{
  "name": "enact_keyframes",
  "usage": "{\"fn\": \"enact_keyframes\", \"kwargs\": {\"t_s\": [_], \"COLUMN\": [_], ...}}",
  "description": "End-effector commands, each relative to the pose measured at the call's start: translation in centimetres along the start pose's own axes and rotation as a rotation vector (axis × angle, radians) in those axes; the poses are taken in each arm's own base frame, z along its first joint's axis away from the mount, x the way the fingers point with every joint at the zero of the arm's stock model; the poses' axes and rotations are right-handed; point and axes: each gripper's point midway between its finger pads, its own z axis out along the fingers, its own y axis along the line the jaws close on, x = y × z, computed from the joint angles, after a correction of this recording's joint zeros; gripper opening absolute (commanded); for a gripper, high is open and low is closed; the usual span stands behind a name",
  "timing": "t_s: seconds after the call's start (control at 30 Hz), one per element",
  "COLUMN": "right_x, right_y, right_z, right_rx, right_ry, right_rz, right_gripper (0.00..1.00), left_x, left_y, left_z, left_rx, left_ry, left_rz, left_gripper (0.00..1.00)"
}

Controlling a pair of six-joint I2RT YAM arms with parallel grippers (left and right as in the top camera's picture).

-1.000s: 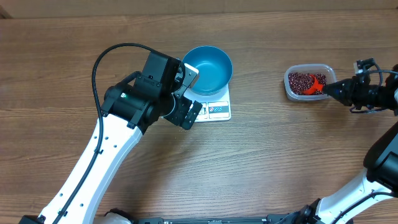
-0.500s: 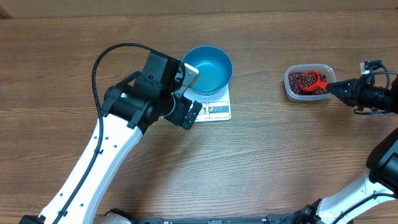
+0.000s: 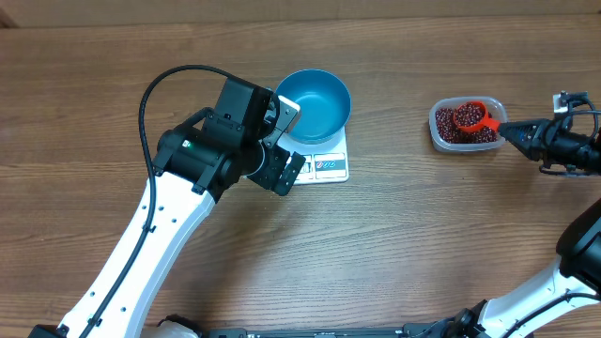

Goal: Scoop item into bowl and weigh 150g on scale
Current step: 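Lift the filled scoop and carry it left over the blue bowl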

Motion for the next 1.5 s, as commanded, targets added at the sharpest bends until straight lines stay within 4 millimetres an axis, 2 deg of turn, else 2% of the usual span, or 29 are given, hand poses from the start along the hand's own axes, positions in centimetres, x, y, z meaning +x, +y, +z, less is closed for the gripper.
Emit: {"fn": "enact_keyframes", "kwargs": {"t_s": [0.0,0.27,0.43,0.53,0.77,0.97,1.1,1.23,1.47], "right_x": [-0.6,-1.0,-0.2,0.5,1.7,3.0,4.0,5.2,6.8], "right_y": [1.6,3.8,5.6,7.5,14.3,19.0,19.5,20.2,19.6], "right_z": [-0.1,0.1,2.0,3.6,8.2,12.4,16.1,18.7,21.9], "right_rx": [-0.103,-0.212,-0.235,-0.253,-0.324,-0.366,-0.260,-0.212,-0.055], "right_ry": [-0.045,-0.072,-0.016,0.033,0.167,0.268,0.327,0.353,0.378], "right_rz": [-0.025,-0.015,-0.049,-0.092,-0.247,-0.341,-0.368,-0.429,-0.525], "right_gripper": [0.04,0.04,0.04,0.04,0.04,0.04,0.04,0.04,0.04], "left_x": [0.2,0.2,0.2,0.2,0.2,0.2,0.2,0.2,0.2], "left_y": [-0.2,-0.2,-0.2,-0.2,-0.2,-0.2,-0.2,-0.2,-0.2], "left_z": [0.4,0.4,0.4,0.4,0.4,0.4,0.4,0.4,0.4], "left_rx": [0.015,0.015,0.015,0.015,0.015,0.015,0.015,0.015,0.015], "left_ry": [0.010,0.010,0.010,0.010,0.010,0.010,0.010,0.010,0.010], "left_rz": [0.020,0.020,0.020,0.020,0.020,0.020,0.020,0.020,0.020], "left_gripper": [1.00,1.00,1.00,1.00,1.00,0.99,1.00,1.00,1.00]}}
